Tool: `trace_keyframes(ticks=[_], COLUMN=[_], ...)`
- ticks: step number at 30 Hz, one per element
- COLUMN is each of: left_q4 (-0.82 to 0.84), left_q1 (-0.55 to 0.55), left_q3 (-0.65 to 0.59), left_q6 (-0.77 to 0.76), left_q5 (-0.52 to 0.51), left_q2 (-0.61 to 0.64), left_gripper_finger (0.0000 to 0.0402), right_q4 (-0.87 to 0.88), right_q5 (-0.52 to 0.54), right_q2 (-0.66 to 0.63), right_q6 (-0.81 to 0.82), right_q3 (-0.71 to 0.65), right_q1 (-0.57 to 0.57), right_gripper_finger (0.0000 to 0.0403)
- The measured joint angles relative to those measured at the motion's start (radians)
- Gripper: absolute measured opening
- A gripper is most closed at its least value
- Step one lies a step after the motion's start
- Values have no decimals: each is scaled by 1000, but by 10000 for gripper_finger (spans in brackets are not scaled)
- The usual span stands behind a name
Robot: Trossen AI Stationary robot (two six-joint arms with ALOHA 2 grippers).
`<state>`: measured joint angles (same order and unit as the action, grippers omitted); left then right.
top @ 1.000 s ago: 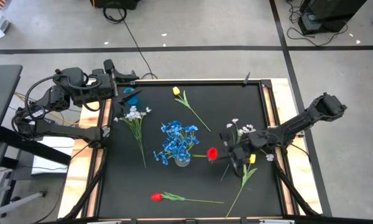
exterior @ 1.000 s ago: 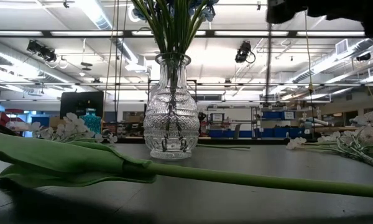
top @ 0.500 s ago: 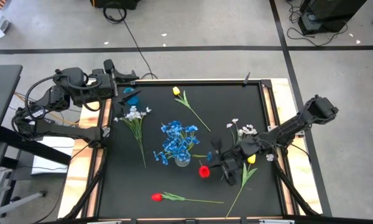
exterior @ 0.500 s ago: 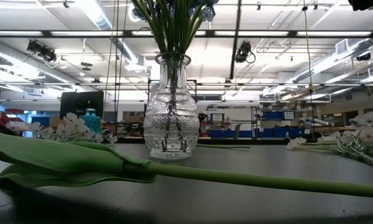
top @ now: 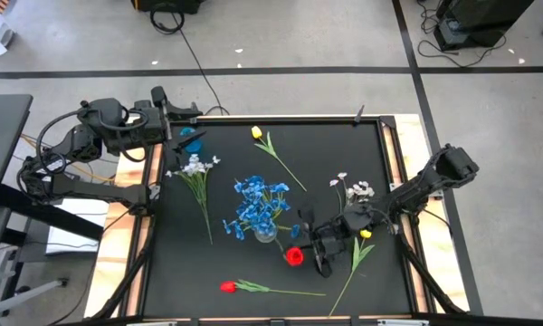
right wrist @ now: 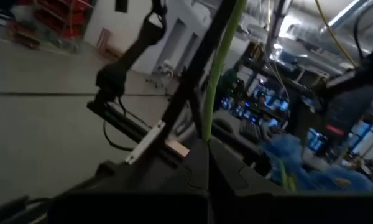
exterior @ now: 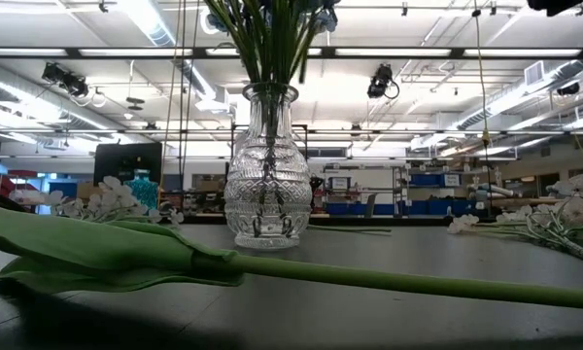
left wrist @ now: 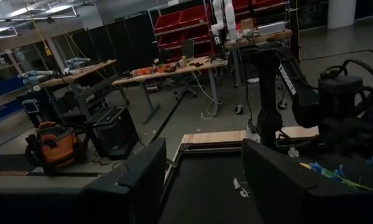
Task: Sort flowers into vase by color
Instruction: Put the top red flower into the transparent vase
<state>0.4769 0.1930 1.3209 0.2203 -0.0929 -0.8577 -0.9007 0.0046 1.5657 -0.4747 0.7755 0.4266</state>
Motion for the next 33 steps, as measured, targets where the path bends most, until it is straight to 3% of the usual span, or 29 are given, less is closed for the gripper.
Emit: trace_keyframes(ticks=[8,18,33], left_q4=[1,4,6], left_q1=[0,0,0], left_q3=[0,0,0], left_q6=[0,0,0], left_q5=[0,0,0], left_q2=[0,0,0], left_gripper_finger=[215,215,215], right_q4=[-78,-112,-37], right_q5=[9,266,286], right_q2=[103,119,118], right_q6=[-53,-131,-59], right_q3=[72,75,74], right_q1=[38,26,10], right_gripper_finger=[4,4,4])
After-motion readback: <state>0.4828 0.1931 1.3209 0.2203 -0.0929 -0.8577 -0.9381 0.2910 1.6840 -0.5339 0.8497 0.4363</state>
